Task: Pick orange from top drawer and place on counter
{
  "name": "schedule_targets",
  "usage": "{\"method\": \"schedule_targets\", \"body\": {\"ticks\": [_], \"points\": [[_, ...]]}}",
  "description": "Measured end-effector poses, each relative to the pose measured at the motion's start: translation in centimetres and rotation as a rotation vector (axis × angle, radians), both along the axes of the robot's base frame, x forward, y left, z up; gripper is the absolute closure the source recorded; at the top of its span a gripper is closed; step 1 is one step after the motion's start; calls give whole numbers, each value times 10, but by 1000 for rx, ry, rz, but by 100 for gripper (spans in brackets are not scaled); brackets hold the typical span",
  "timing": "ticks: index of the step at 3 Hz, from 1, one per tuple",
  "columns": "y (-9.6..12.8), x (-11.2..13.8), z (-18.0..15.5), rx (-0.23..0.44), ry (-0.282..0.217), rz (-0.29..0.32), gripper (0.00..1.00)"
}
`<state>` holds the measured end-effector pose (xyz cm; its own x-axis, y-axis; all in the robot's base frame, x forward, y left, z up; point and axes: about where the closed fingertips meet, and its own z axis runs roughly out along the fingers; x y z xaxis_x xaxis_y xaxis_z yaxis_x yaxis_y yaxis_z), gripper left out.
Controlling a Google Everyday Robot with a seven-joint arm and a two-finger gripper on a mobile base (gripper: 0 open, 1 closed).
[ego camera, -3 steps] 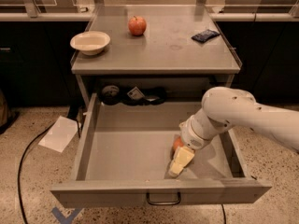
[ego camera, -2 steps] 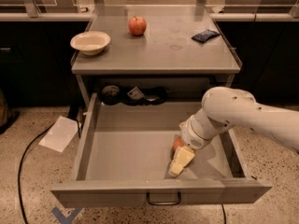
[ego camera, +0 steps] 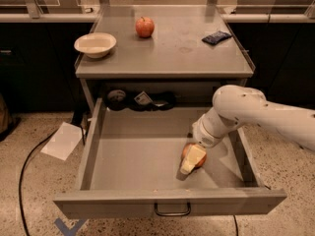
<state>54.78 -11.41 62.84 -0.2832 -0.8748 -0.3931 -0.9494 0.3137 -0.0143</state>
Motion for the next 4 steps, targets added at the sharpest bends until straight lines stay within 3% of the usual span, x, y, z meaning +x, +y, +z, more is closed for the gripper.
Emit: {"method": "schedule_targets", "body": {"ticks": [4], "points": [[0,-21,-11,-8,46,5,0]]}}
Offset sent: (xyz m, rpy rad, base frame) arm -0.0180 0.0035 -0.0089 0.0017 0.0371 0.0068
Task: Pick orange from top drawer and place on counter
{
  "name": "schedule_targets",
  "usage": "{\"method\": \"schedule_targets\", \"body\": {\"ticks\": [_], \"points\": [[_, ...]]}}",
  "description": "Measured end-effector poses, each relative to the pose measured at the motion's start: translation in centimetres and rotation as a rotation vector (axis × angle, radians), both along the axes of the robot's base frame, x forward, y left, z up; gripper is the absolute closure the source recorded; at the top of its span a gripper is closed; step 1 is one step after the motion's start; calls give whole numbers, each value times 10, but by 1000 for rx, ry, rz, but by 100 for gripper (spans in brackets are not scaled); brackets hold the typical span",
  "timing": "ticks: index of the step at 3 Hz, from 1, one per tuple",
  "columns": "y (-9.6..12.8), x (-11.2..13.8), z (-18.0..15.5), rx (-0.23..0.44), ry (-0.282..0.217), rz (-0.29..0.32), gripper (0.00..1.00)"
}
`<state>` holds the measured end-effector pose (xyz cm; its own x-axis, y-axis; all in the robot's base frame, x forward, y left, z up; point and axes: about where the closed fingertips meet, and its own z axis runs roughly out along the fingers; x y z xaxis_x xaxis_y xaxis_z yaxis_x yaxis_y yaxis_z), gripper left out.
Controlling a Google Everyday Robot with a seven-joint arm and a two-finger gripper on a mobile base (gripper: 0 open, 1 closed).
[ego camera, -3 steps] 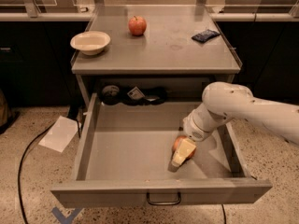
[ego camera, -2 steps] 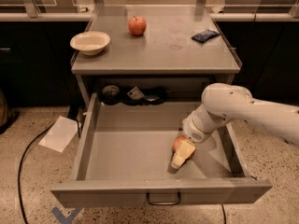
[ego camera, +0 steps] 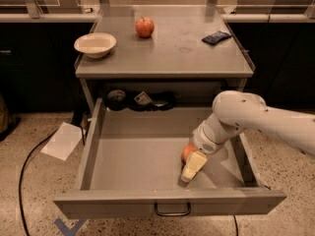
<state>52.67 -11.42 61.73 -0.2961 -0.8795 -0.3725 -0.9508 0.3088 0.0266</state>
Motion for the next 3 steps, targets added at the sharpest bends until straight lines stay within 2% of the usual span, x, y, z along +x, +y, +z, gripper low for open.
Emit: {"method": "schedule_targets", "body": {"ticks": [1,2,3], "points": [[-2,-3,-1,-3,5,-2,0],[-2,-3,-1,-3,5,-2,14],[-2,-3,-1,-3,5,-2,37]]}}
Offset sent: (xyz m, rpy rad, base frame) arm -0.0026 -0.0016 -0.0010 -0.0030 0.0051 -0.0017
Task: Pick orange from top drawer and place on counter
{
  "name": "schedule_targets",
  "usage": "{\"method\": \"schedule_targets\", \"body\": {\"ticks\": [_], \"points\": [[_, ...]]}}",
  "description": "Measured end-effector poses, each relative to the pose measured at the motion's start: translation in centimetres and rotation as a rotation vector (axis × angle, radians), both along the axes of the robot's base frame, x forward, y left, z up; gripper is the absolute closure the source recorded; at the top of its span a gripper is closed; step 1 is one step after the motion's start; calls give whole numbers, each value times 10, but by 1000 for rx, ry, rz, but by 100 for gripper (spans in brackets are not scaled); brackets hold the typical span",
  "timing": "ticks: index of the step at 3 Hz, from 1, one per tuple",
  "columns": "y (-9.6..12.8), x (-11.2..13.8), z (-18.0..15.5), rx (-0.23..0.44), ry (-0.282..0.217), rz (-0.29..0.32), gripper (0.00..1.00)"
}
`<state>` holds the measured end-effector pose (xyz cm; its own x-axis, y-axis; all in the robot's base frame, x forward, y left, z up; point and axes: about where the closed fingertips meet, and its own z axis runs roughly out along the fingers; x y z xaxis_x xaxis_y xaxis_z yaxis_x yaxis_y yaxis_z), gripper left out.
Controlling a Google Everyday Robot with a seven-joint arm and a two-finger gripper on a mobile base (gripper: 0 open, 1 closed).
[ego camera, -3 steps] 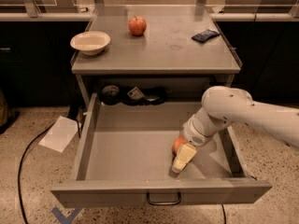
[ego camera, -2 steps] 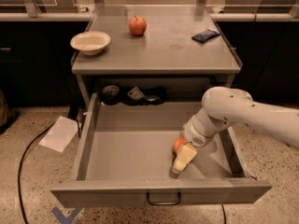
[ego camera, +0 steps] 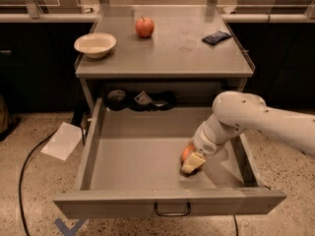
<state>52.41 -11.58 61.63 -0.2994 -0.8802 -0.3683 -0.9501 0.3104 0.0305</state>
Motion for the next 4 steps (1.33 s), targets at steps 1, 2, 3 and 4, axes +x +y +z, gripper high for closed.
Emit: {"method": "schedule_targets", "body": {"ticks": [1,2,3,4], "points": [[0,0,0,0,0,0,61],[0,0,0,0,0,0,84],[3,4,31,66,11,12,100],[2,16,102,208,-20,37,100]]}}
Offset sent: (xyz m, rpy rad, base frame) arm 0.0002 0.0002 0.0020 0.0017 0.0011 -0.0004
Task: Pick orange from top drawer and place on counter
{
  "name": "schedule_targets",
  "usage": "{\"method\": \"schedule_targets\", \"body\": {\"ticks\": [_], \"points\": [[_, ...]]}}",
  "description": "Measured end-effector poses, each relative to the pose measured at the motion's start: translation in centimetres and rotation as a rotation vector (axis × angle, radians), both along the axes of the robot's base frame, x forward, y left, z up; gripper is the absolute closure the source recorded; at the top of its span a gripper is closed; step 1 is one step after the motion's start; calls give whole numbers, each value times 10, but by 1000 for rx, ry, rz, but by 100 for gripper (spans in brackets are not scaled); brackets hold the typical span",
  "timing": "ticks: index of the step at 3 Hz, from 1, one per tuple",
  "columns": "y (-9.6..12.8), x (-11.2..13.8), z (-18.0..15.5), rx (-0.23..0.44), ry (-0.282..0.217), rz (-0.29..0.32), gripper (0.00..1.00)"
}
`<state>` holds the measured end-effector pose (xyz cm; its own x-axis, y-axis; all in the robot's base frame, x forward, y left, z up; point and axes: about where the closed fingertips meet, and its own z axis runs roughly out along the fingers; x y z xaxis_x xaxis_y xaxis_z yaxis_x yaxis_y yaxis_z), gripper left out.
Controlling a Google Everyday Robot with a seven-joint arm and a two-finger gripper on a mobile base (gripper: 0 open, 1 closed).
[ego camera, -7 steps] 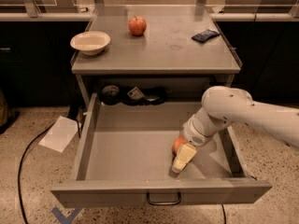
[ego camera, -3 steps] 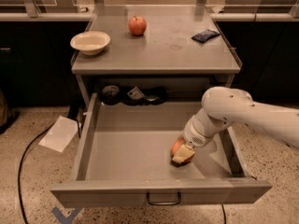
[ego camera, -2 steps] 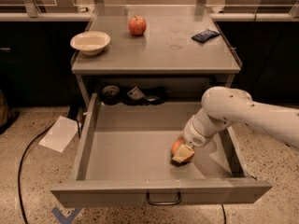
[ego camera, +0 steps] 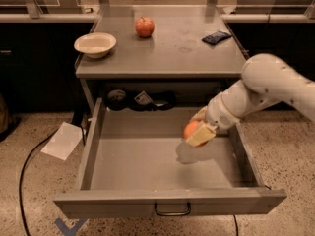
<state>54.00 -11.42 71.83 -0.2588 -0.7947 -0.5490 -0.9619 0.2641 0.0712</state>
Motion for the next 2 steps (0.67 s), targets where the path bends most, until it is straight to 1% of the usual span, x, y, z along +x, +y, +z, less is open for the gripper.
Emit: {"method": "schedule_targets", "body": {"ticks": [1,2], "points": [[-5,18,73,147,-61,28,100],[-8,39,126,218,-95,65,100]]}}
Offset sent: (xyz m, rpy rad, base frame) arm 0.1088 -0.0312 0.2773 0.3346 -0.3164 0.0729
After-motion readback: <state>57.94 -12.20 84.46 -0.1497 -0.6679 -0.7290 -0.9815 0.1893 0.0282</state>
